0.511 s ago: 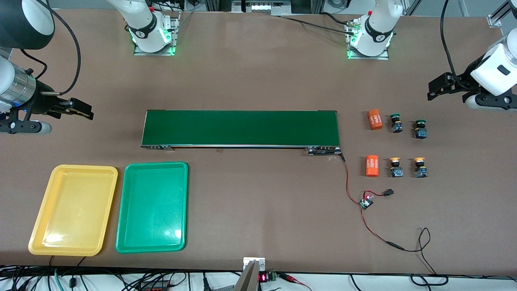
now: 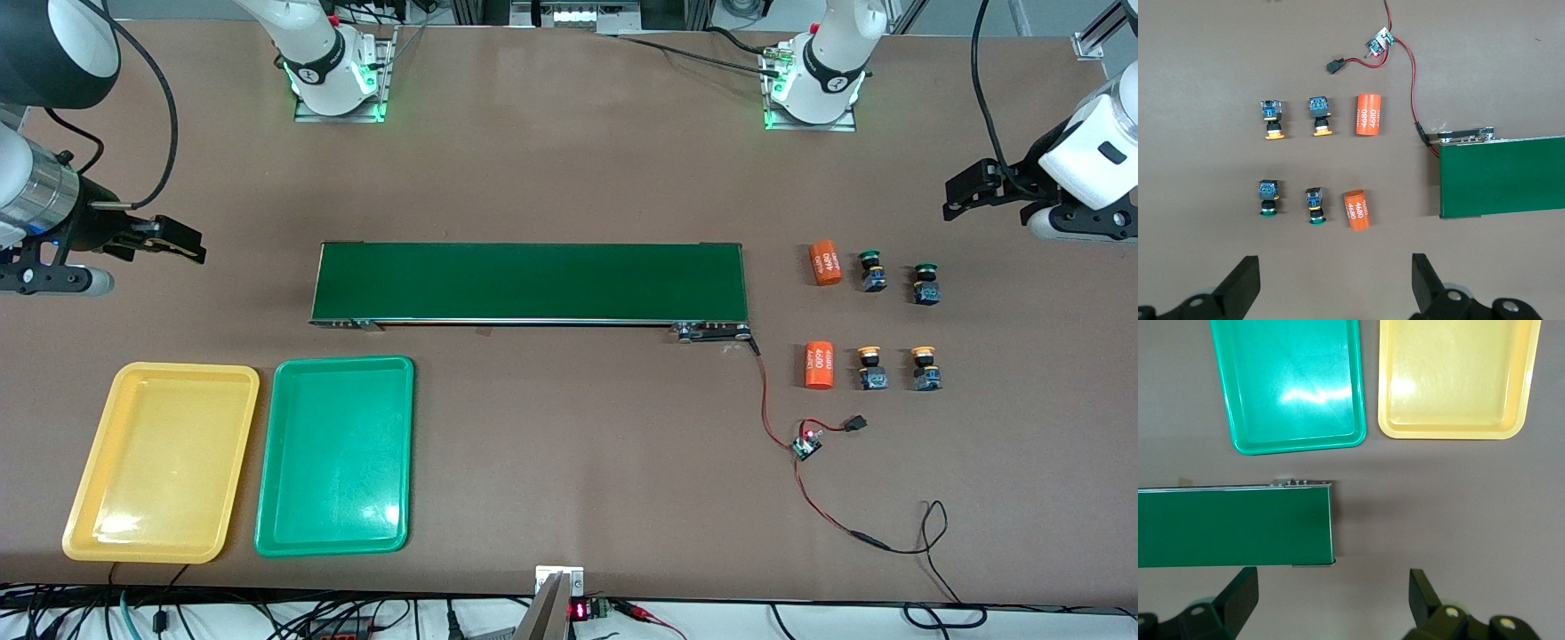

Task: Sort buttons by color to trays

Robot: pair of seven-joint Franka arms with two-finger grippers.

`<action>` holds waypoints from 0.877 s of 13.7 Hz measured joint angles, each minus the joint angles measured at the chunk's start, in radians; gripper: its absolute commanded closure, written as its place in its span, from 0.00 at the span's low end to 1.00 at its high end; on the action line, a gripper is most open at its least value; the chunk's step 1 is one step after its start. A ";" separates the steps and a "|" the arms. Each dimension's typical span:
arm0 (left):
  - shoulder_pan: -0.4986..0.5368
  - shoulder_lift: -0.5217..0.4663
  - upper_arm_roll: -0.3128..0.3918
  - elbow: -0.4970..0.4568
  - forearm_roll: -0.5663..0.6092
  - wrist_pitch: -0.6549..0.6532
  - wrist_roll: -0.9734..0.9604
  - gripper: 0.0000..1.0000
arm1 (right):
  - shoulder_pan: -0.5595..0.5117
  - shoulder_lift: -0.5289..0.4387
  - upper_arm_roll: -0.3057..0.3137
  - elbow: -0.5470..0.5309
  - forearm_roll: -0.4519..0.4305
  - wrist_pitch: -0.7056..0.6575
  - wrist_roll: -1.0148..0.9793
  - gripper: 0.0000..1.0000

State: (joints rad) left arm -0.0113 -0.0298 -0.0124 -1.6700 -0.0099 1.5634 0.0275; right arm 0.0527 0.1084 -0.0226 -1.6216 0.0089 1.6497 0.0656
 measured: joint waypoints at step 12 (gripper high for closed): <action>-0.003 0.067 0.006 -0.023 0.000 -0.011 0.001 0.00 | -0.001 0.001 -0.005 -0.005 0.000 0.000 -0.001 0.00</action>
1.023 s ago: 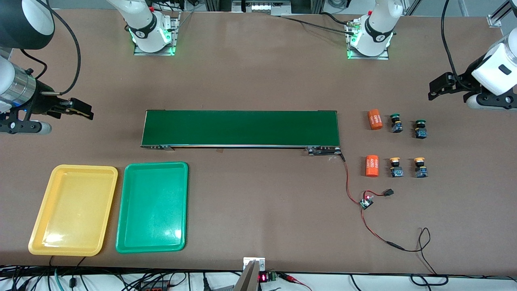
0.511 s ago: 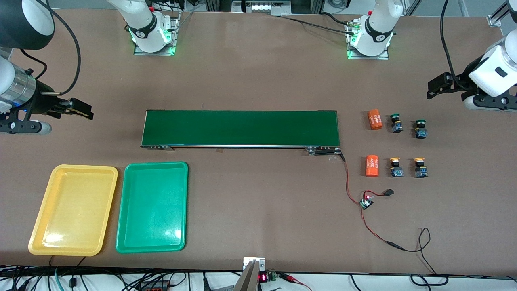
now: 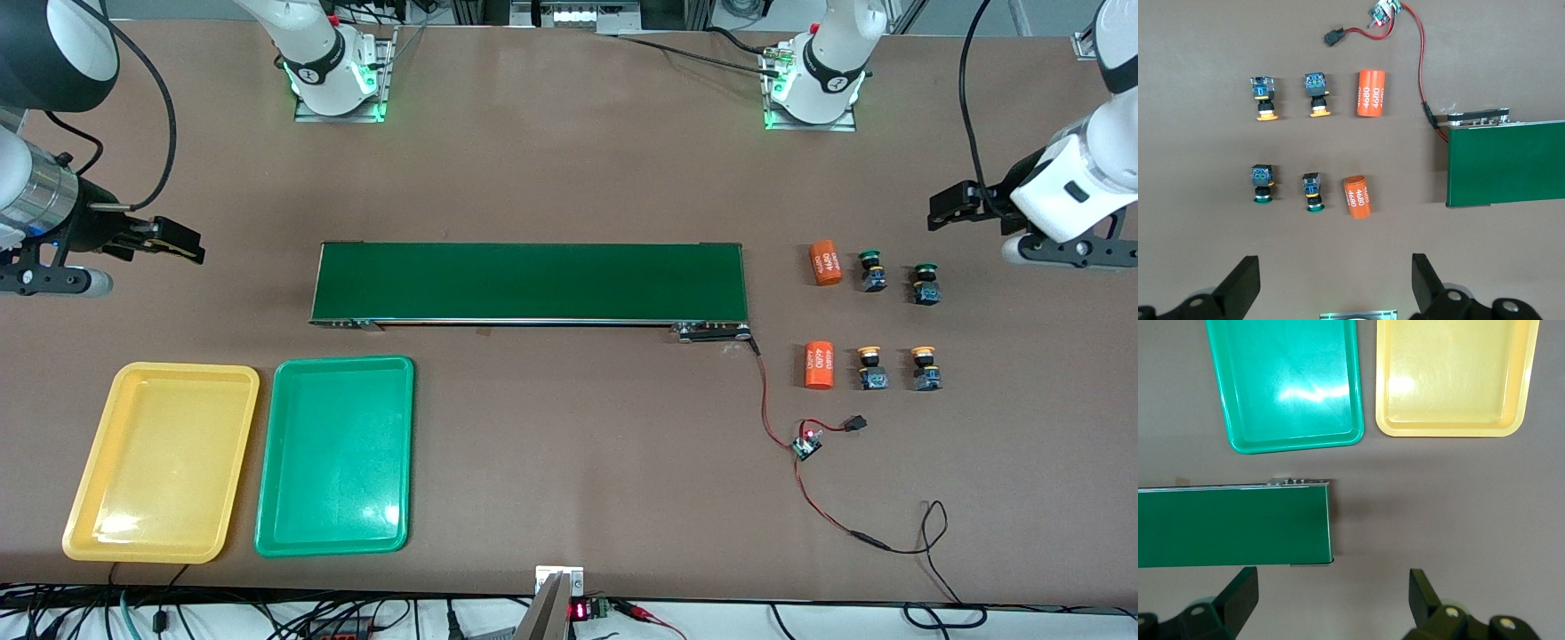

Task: Sort buttons by color to trays

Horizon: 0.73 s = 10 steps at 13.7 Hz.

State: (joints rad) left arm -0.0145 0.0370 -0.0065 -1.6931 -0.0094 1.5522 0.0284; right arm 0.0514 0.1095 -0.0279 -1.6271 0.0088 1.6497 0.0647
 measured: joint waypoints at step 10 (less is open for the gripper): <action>-0.023 0.319 -0.025 -0.009 0.000 0.276 0.000 0.00 | 0.001 0.005 -0.001 -0.013 0.000 -0.012 -0.008 0.00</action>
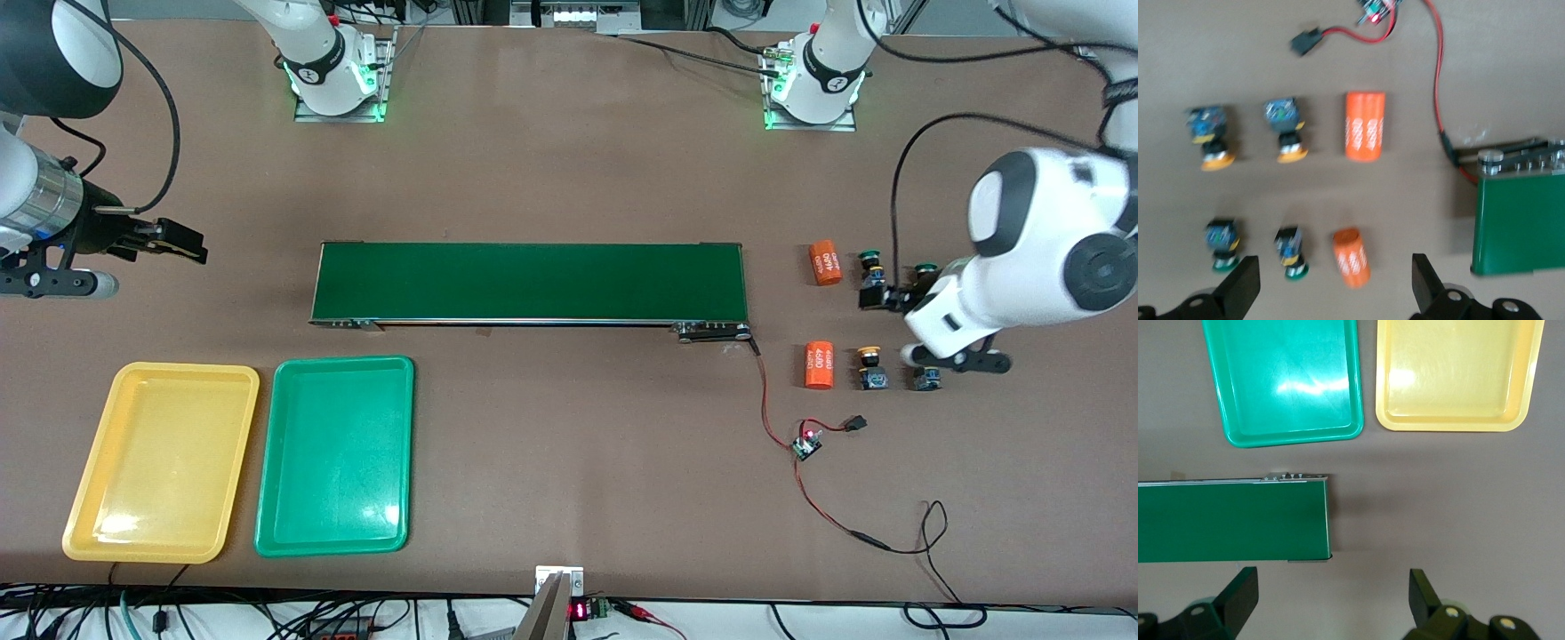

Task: Sort buttons by color to trays

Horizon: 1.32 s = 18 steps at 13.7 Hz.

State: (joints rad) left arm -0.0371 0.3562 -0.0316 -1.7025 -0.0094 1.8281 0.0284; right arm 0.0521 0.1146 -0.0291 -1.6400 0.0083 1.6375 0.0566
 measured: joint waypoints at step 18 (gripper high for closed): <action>-0.003 0.216 -0.016 -0.256 0.002 0.640 0.053 0.84 | 0.005 0.014 0.004 -0.010 0.001 -0.144 0.000 0.00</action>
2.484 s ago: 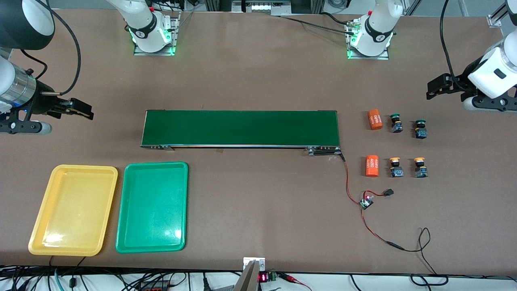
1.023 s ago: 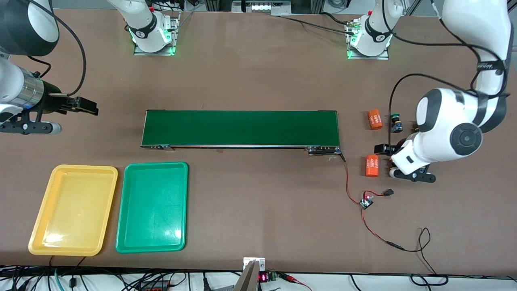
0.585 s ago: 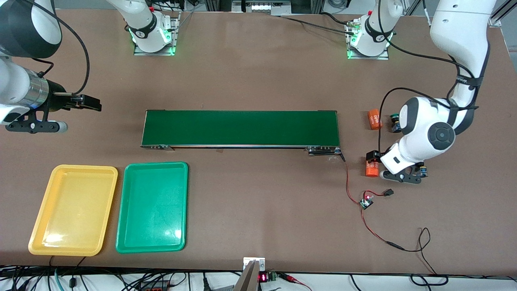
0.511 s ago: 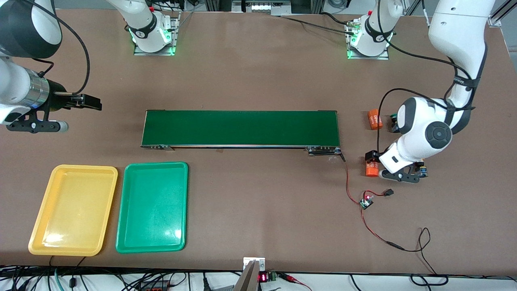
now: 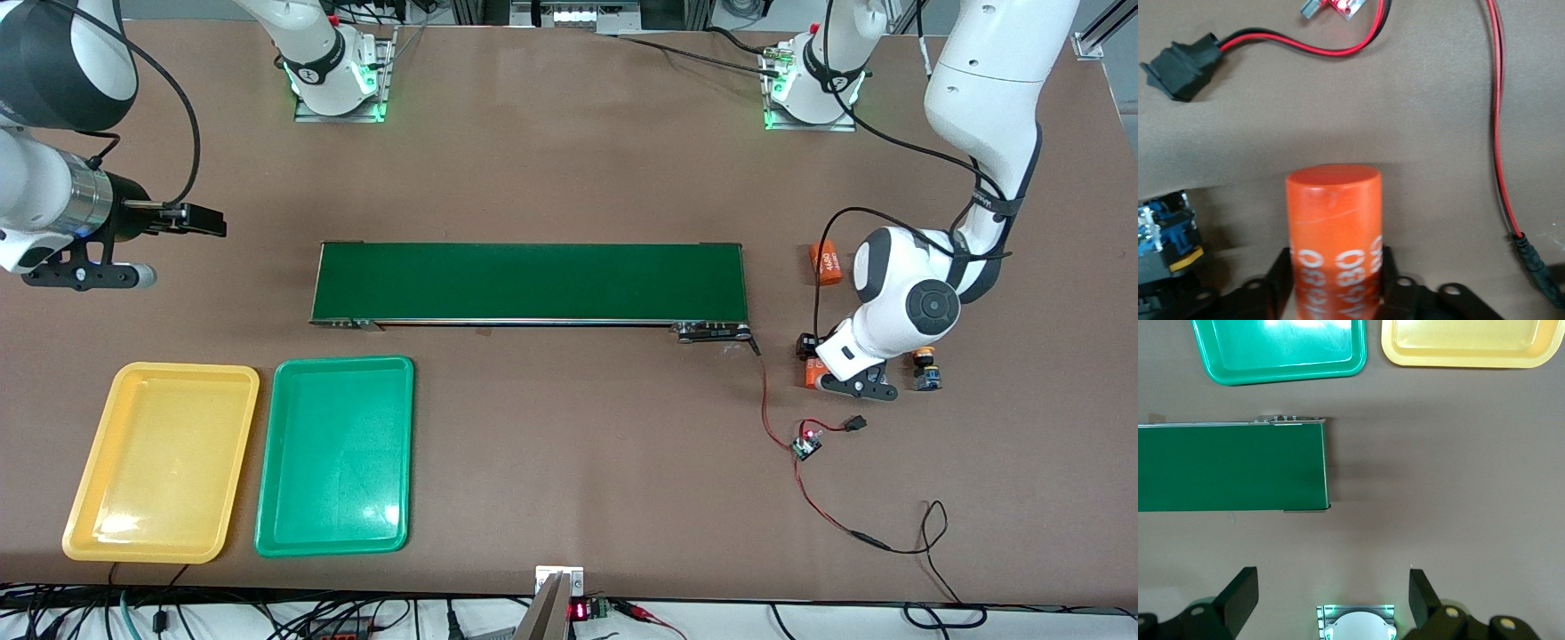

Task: Sort buttons by color to trays

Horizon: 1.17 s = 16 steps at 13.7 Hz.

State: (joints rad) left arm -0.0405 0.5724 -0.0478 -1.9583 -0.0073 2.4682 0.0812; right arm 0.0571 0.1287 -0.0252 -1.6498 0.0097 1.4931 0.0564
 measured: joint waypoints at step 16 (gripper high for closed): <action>-0.004 -0.158 -0.115 0.319 -0.001 -0.605 0.339 0.81 | 0.000 0.007 0.000 0.000 0.000 0.000 0.000 0.00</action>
State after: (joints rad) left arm -0.0441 0.4145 -0.1627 -1.6392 -0.0080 1.8627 0.4203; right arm 0.0570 0.1355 -0.0254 -1.6498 0.0098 1.4930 0.0563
